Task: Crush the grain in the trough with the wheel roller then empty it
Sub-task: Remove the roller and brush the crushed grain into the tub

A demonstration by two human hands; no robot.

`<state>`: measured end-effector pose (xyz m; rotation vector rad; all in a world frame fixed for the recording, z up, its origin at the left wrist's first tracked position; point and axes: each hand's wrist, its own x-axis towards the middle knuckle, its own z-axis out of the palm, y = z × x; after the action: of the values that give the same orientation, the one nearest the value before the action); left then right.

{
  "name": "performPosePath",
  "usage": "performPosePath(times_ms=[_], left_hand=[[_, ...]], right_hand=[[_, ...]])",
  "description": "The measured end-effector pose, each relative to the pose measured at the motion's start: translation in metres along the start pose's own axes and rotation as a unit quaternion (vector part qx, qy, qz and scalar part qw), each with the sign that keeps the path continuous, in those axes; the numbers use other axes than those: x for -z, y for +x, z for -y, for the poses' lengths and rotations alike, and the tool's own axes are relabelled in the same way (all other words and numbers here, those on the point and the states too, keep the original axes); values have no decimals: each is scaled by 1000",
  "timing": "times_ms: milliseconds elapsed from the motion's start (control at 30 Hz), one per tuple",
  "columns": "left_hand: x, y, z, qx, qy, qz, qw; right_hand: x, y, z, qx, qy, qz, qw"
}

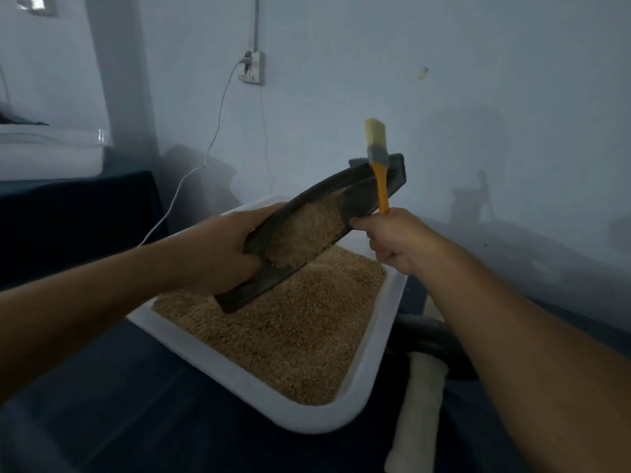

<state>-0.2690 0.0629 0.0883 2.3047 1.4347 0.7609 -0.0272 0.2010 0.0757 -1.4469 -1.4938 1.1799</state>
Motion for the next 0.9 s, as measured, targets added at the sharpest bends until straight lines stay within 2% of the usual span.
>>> performPosePath(times_ms=[100, 267, 400, 667, 900], left_hand=[[7, 2, 9, 28, 146, -12, 989], [11, 1, 15, -2, 242, -51, 969], [17, -3, 23, -19, 287, -71, 955], [20, -8, 24, -60, 382, -131, 913], [18, -7, 19, -83, 373, -132, 915]], right_hand=[[-2, -1, -2, -16, 28, 18, 999], [-8, 1, -1, -37, 78, 21, 996], [-13, 0, 0, -38, 118, 37, 992], [-16, -5, 20, 7, 146, -5, 989], [-9, -10, 14, 17, 148, -21, 989]])
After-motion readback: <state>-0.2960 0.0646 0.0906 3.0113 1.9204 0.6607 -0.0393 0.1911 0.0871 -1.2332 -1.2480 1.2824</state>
